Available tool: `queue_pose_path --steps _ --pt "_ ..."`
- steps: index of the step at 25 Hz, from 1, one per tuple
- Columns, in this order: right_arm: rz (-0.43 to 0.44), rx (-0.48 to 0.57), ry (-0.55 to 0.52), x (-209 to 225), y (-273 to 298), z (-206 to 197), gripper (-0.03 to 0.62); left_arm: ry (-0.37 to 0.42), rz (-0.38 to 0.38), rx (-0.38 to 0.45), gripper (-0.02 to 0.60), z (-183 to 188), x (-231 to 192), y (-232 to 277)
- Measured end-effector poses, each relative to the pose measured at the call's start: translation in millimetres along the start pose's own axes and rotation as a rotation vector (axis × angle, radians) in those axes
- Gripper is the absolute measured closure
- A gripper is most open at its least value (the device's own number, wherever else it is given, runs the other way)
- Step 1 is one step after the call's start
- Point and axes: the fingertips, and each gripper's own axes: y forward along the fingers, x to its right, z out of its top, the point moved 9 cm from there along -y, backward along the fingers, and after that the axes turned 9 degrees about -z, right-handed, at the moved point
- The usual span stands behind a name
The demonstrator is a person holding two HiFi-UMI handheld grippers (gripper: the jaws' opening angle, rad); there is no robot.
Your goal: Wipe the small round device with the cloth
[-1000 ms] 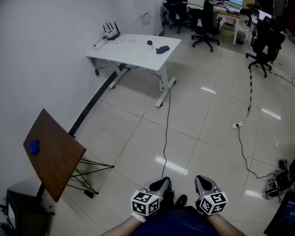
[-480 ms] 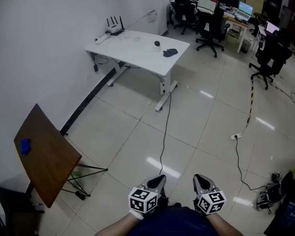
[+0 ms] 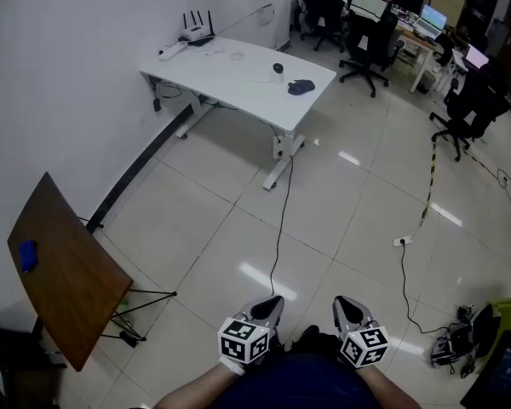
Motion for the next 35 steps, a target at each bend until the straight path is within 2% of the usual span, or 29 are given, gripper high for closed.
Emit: queue_pose_path --steps 5,9,18,25,31,35 --pt "0.013 -0.015 -0.003 9.6 34.5 14.0 0.582 -0.005 0.002 -0.005 0.578 19.5 -20.4 25.1" --pt "0.049 -0.010 0.006 27.5 69.9 26.8 0.582 -0.002 0.039 -0.007 0.578 35.5 -36.1 48.4" --pt "0.143 0.006 0.014 101.8 142.4 90.9 0.582 0.012 0.133 0.004 0.578 94.9 -39.6 130.2" --pt "0.169 0.015 0.032 157.1 177.3 127.4 0.582 0.021 0.176 0.023 0.578 125.6 -32.6 187.7" --pt "0.179 -0.003 0.049 177.0 201.4 140.3 0.582 0.009 0.205 0.014 0.578 143.6 -42.6 211.8" --pt "0.164 -0.006 0.058 189.5 217.2 147.0 0.582 0.018 0.192 -0.004 0.578 154.1 -52.1 231.7"
